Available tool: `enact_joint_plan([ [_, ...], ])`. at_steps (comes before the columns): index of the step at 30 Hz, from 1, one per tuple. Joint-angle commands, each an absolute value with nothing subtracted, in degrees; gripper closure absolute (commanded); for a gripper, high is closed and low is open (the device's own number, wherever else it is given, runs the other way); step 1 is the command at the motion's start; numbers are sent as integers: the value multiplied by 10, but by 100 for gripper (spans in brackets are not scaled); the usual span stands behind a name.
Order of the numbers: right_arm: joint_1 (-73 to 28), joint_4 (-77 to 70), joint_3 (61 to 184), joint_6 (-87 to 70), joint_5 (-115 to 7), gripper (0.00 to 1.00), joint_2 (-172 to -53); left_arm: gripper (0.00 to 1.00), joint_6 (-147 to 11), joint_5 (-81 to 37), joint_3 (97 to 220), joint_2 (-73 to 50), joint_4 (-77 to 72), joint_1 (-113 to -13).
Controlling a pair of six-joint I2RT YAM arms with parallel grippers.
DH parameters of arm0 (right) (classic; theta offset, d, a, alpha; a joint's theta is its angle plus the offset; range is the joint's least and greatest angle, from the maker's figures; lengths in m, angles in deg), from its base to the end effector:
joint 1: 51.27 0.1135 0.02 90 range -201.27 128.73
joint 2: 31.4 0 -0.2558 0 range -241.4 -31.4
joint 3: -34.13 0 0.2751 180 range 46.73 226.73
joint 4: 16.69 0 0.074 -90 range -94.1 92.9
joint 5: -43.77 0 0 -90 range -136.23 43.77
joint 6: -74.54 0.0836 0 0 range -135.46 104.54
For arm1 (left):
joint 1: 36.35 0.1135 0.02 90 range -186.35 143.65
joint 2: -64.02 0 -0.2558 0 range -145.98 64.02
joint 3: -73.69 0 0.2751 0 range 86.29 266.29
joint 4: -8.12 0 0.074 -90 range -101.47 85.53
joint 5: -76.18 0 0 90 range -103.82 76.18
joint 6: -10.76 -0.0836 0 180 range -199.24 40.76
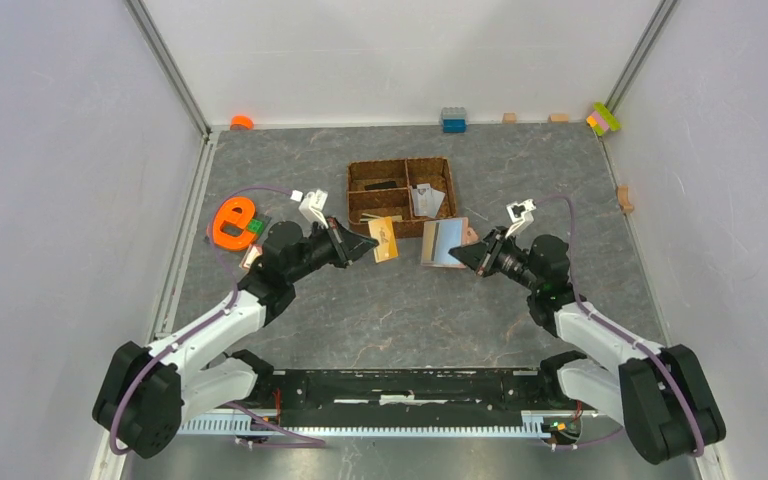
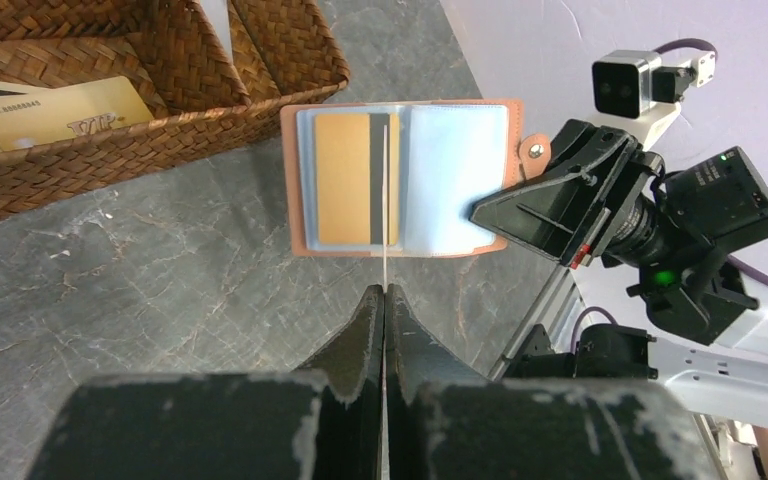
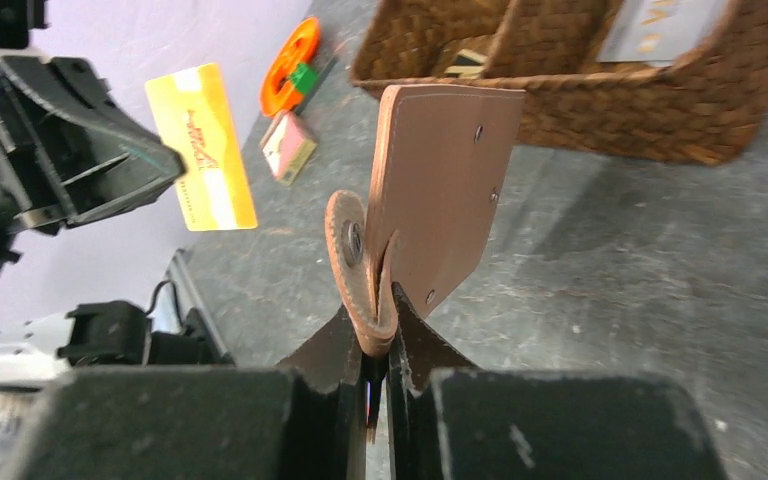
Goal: Take the credit cards out of the card holder
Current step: Remove the credit card from the card holder, then place the credit card in the storage box.
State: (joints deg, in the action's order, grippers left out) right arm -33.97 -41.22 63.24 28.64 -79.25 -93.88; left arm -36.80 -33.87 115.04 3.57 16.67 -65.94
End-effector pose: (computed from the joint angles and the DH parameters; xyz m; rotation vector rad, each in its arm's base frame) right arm 0.2480 0.1250 0.1669 -0.0277 1.8776 1.2598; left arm 0.2500 -0.1749 0.2181 0.0644 1.9086 -1.1933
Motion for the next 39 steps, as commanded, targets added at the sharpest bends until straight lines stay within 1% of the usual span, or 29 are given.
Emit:
enact_joint_plan([
  [1, -346, -348, 657, 229, -721, 100, -897, 98, -404, -312, 1152, 51, 166, -658],
  [10, -349, -324, 652, 216, -683, 100, -875, 98, -398, -292, 1161, 19, 164, -662],
  [12, -349, -322, 653, 216, -685, 100, -873, 98, -399, -267, 1170, 18, 148, -662],
  [16, -349, -323, 649, 217, -679, 100, -862, 98, -385, -199, 1202, 22, 89, -663],
  [24, -350, -317, 648, 213, -670, 100, -860, 98, -385, -181, 1284, -19, 32, -663],
  [28, -351, -314, 648, 211, -665, 100, -859, 98, -385, -191, 1360, -68, -35, -663],
  [34, -351, -313, 648, 211, -666, 100, -857, 98, -382, -194, 1531, -152, -208, -663],
  [39, -352, -316, 646, 213, -665, 100, -860, 98, -482, -173, 1694, -220, -348, -665],
])
